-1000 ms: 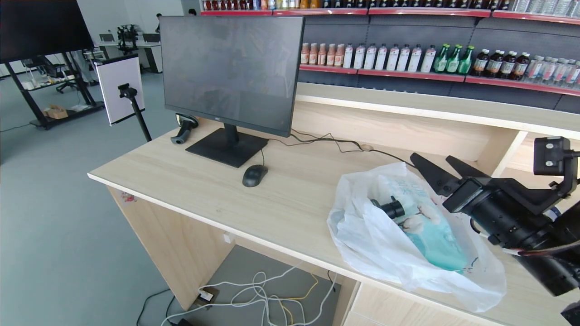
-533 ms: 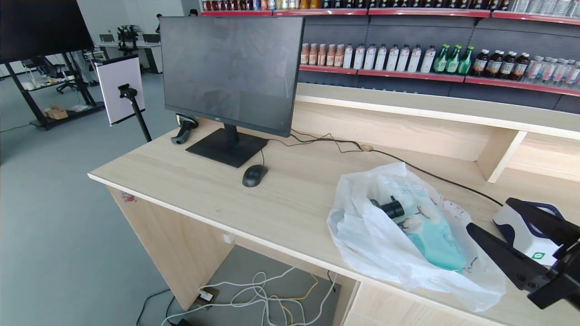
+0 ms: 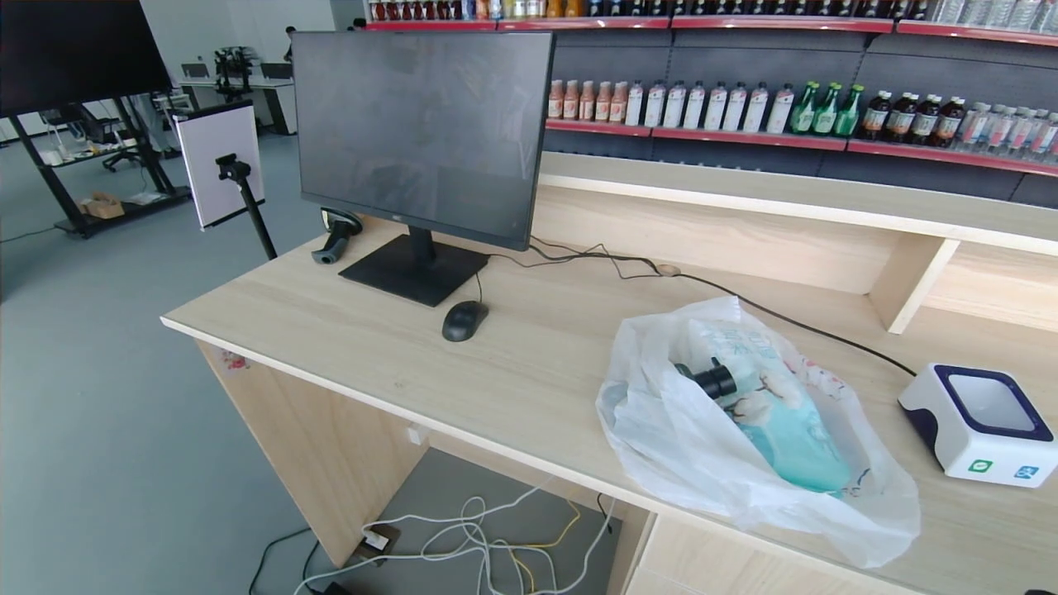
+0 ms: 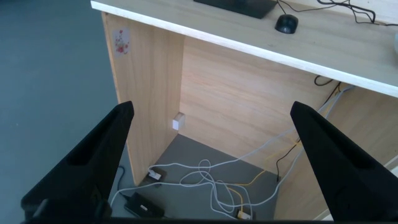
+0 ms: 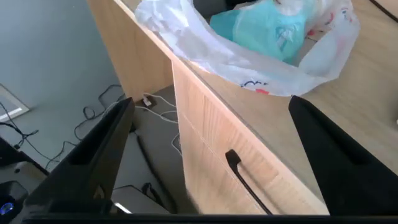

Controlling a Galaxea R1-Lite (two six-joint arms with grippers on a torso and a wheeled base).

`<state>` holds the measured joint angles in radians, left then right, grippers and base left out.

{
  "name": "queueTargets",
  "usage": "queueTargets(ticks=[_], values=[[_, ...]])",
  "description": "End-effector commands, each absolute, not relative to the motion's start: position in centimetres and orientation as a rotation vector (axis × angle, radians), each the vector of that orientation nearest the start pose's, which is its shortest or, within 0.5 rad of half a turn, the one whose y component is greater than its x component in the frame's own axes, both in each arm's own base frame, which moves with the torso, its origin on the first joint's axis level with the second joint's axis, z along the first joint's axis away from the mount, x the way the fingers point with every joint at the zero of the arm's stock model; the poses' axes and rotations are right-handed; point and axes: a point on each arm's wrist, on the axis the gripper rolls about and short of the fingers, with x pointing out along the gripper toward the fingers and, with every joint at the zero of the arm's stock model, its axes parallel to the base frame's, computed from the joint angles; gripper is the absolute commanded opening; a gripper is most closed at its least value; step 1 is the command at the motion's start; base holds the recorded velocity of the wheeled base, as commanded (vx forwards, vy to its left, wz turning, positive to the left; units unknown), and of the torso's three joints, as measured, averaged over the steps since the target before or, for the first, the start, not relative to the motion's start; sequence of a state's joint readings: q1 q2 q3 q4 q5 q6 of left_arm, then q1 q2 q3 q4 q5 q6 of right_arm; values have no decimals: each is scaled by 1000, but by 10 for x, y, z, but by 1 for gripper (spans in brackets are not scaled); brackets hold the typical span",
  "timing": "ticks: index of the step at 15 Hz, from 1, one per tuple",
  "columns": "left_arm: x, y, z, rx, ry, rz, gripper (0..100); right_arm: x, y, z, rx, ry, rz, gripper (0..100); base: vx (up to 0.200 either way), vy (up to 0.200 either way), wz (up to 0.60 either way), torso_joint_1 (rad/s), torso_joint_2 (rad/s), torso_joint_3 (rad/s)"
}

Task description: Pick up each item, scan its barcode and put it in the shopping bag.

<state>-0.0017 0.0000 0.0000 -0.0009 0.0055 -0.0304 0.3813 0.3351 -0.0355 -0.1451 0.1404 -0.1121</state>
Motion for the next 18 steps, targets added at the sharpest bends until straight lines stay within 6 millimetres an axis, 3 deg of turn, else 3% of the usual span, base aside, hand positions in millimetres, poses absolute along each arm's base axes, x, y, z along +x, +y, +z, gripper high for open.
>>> queueTargets(ticks=[1, 5, 7, 13, 16, 18], values=[[-23, 0, 76, -31, -2, 5, 100, -22, -5, 82, -131, -15, 527, 100, 0, 0, 0, 0, 0, 0], [-23, 0, 76, -29, -2, 5, 100, -13, 1, 84, -121, 124, 333, 100, 0, 0, 0, 0, 0, 0], [-23, 0, 76, -31, -2, 5, 100, -11, 1, 84, -109, 144, 334, 100, 0, 0, 0, 0, 0, 0], [-23, 0, 76, -31, -2, 5, 100, -20, 4, 82, -120, 42, 106, 100, 0, 0, 0, 0, 0, 0], [-23, 0, 76, -31, -2, 5, 100, -24, 3, 80, -119, -25, 134, 100, 0, 0, 0, 0, 0, 0], [-23, 0, 76, -32, -2, 5, 100, -23, 1, 79, -96, -38, 26, 100, 0, 0, 0, 0, 0, 0]])
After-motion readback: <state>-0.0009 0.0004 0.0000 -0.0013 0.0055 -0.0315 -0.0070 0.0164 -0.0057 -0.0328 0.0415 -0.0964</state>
